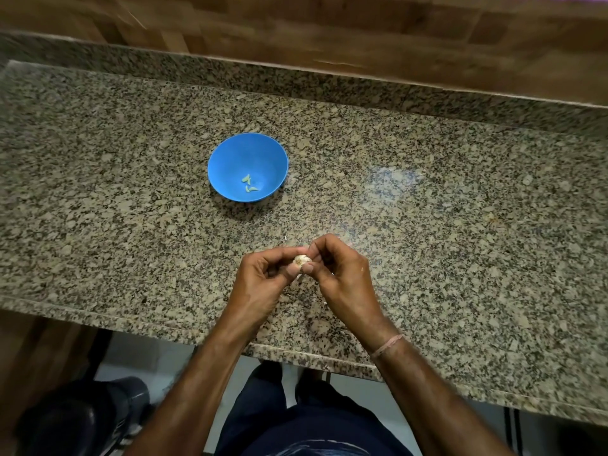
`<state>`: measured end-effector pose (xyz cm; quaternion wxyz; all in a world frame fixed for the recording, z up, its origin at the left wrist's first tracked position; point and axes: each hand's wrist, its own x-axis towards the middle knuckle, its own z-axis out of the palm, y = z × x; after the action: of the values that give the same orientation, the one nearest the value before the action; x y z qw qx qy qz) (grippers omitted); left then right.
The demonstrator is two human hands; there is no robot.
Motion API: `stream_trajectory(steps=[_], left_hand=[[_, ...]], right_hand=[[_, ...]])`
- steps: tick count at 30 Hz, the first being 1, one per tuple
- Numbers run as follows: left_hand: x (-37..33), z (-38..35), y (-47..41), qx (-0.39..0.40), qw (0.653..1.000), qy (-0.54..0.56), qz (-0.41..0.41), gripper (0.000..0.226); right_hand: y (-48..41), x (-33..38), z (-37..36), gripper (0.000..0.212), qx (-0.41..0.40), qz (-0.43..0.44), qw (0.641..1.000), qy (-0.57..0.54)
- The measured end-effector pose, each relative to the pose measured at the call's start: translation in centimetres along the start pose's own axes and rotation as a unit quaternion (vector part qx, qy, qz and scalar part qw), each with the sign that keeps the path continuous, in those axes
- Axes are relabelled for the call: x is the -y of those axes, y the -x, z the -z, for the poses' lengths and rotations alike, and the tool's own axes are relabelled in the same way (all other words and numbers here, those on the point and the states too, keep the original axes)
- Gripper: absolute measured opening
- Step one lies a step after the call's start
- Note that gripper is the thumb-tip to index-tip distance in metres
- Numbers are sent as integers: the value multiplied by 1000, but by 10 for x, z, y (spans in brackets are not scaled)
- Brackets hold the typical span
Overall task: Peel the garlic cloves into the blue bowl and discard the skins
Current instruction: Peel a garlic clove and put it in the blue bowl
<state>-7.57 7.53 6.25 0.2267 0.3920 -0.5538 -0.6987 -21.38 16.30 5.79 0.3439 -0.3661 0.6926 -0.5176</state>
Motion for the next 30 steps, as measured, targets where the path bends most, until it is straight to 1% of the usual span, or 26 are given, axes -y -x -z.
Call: stream_trajectory(steps=[3, 6, 7, 9, 11, 13, 15, 16, 18, 19, 21, 22, 24, 26, 30], left_hand=[[6, 0, -2, -12, 1000, 2, 16, 31], [12, -3, -5, -33, 999, 11, 35, 35], [16, -4, -7, -39, 998, 3, 42, 33], [24, -1, -12, -61, 996, -44, 48, 24], [31, 5, -22, -91, 985, -142, 31, 20], [37, 12, -35, -108, 954, -279, -21, 16], [45, 18, -50, -108, 906, -402, -80, 17], [50, 21, -58, -104, 883, -448, -94, 19], [59, 25, -69, -97, 851, -507, -95, 29], [62, 26, -71, -98, 835, -534, -95, 38], [68, 25, -63, -129, 804, -572, -104, 57], [70, 23, -55, -155, 795, -575, -111, 59], [79, 15, -33, -186, 794, -564, -130, 54], [92, 9, -15, -181, 807, -547, -128, 47], [113, 10, -3, -162, 825, -533, -93, 46]], right_hand=[[-2, -8, -7, 10, -8, -19, 1000, -9], [-5, -17, -16, 9, -48, -21, 999, -6], [-5, -20, -19, 9, -60, -14, 998, 2], [-6, -25, -22, 9, -72, -13, 997, 13], [-5, -33, -18, 9, -75, -33, 997, 16], [-2, -43, -11, 12, -68, -60, 995, 38], [-1, -55, -6, 15, -55, -89, 992, 66], [-1, -60, -6, 15, -49, -99, 991, 80], [-3, -66, -7, 13, -38, -110, 988, 106], [-5, -67, -8, 12, -34, -111, 986, 120], [-8, -69, -8, 11, -29, -106, 984, 142], [-9, -69, -8, 10, -26, -105, 983, 148], [-9, -70, -9, 8, -19, -108, 981, 159], [-10, -70, -11, 8, -15, -107, 979, 173], [-13, -67, -14, 7, -11, -105, 970, 218]])
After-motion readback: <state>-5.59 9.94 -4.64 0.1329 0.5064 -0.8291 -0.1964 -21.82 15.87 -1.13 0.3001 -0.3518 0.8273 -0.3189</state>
